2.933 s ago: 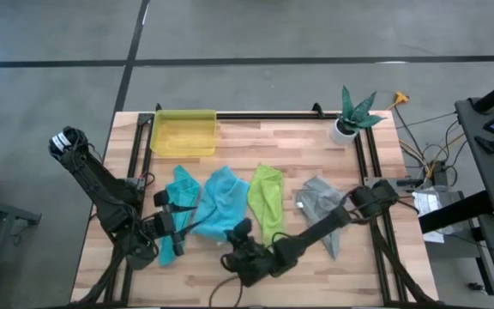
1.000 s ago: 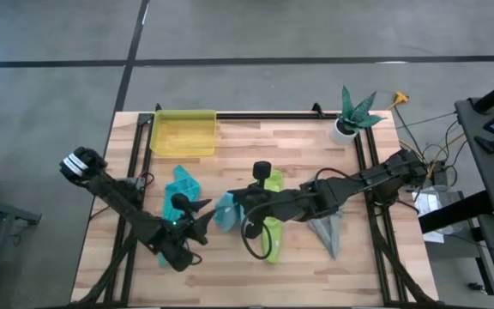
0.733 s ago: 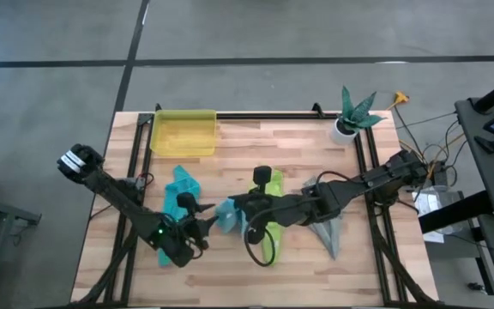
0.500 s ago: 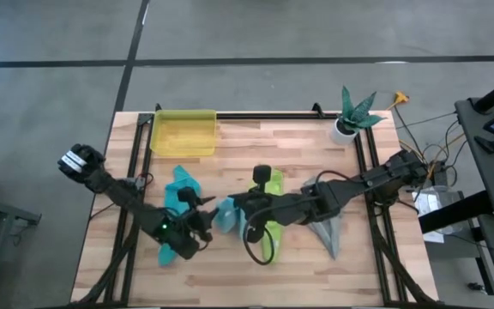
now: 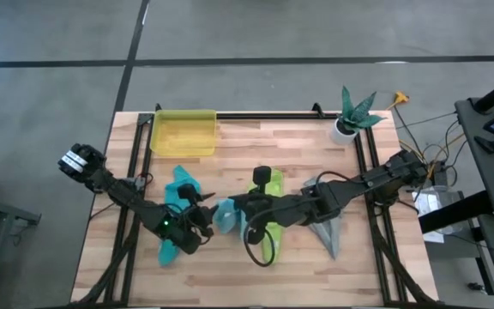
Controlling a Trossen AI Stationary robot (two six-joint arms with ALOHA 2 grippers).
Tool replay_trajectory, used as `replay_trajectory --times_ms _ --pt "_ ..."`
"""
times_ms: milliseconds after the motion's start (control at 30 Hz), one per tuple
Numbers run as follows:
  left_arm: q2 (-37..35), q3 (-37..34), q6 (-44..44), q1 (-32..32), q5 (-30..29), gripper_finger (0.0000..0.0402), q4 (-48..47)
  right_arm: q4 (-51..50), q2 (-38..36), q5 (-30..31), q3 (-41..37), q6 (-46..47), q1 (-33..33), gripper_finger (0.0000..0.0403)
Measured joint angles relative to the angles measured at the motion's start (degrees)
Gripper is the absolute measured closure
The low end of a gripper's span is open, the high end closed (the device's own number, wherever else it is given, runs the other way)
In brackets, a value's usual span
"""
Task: Roll microfiber towels into tight, uniform cylinder then place into a basket
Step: Roll the right light blue towel
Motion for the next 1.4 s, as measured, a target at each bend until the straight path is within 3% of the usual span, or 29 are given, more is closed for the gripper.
replay_trajectory --times_ms 400,533,700,767,1133,1400 --pt "-0.02 0.66 0.56 0.02 5.32 0.0234 -0.03 -2.69 0.0 0.0 0.0 0.71 0.0 0.0394" --pt "-0.04 1.27 1.74 0.02 7.17 0.0284 -0.01 -2.74 0.0 0.0 0.0 0.74 0.0 0.0394" --pt "-0.74 1.55 2.85 0.02 7.74 0.0377 -0.06 -2.92 0.0 0.0 0.0 0.72 0.0 0.0394" --pt "-1.52 1.54 3.05 0.02 7.72 0.0394 -0.13 -3.24 0.0 0.0 0.0 0.8 0.0 0.0394" --pt "-11.38 0.79 -4.81 -0.76 7.47 0.0401 -11.15 -15.58 0.0 2.35 0.0 8.05 0.0 0.0394" --pt "-11.9 0.37 -5.62 -1.2 7.16 0.0401 -11.64 -18.21 -0.25 7.12 0.0 10.44 0.13 0.0394"
